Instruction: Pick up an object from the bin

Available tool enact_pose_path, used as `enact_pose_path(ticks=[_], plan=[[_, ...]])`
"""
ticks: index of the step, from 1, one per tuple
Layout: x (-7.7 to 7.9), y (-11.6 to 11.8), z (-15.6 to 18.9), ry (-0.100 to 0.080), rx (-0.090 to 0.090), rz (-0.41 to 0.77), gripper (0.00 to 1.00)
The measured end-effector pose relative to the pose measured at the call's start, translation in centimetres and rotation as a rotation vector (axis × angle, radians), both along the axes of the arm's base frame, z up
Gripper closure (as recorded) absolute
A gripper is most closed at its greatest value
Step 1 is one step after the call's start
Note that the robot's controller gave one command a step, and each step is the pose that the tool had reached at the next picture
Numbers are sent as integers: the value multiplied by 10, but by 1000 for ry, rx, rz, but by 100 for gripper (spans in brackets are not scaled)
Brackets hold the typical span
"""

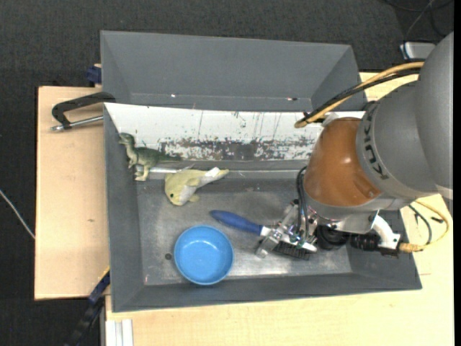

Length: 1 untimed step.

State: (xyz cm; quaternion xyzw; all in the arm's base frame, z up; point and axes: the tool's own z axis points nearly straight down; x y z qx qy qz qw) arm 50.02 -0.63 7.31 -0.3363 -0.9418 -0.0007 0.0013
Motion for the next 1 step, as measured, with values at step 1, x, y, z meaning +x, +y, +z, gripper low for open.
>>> enact_pose_path(ticks=[1], plan=[[0, 2, 3, 3, 4, 2, 100]])
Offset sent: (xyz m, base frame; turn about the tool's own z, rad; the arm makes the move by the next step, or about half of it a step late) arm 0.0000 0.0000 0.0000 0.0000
